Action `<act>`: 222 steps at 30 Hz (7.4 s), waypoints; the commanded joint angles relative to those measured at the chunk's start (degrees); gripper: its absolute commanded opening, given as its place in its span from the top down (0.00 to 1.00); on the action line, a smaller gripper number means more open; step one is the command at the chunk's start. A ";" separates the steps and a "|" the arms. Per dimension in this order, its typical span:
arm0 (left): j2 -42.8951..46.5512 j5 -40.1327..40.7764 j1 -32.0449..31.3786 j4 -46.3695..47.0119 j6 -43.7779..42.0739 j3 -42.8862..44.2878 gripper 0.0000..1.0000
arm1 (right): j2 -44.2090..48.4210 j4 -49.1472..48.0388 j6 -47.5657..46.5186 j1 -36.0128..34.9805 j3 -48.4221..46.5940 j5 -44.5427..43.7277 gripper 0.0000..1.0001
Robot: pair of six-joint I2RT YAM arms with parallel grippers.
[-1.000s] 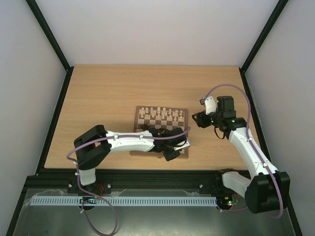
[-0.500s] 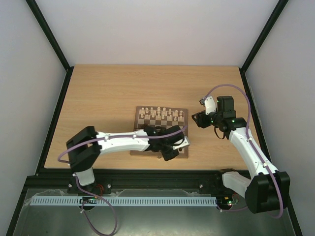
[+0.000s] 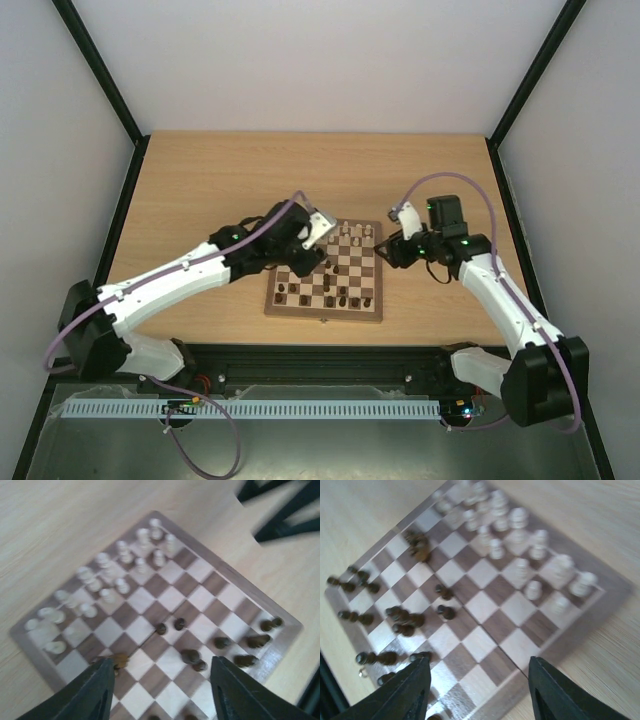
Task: Set up the chess pieces on the board
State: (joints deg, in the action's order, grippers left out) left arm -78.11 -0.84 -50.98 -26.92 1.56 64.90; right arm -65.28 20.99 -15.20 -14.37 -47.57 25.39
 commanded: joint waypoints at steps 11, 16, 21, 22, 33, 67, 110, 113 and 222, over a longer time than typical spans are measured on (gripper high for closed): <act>11.22 3.88 13.72 14.45 5.45 -13.67 0.34 | -17.32 9.24 -7.89 -17.23 -12.43 -9.46 0.51; 12.97 5.26 13.80 15.14 5.23 -14.37 0.32 | -22.01 8.20 -8.88 -21.61 -12.74 -13.15 0.50; 12.97 4.85 13.80 14.94 5.12 -14.19 0.32 | -25.70 7.37 -9.06 -24.46 -13.78 -16.91 0.50; 13.07 4.74 13.80 14.96 5.12 -14.23 0.32 | -26.38 7.36 -9.17 -24.67 -14.06 -17.09 0.50; 12.55 3.92 13.80 14.96 4.68 -14.37 0.32 | -30.83 5.19 -8.09 -25.00 -15.88 -18.14 0.63; 11.62 0.84 14.50 14.54 3.78 -14.19 0.33 | -14.51 10.95 -6.86 -18.68 -5.44 -18.18 0.97; 10.54 0.31 14.55 14.07 3.74 -13.93 0.32 | -16.10 15.65 -7.58 -18.68 -11.90 -7.49 0.67; 10.81 0.55 14.59 14.17 3.96 -13.97 0.32 | -20.84 13.18 -5.05 -18.68 -14.64 -8.68 0.68; 9.54 -1.09 15.16 13.91 3.97 -13.84 0.32 | -30.70 13.88 -6.01 -26.22 -20.85 -4.53 0.61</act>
State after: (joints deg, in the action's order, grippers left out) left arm -68.99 -1.72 -36.29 -12.78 5.63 51.31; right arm -94.65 32.91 -21.82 -39.75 -66.67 19.66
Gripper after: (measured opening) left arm 0.677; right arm 0.392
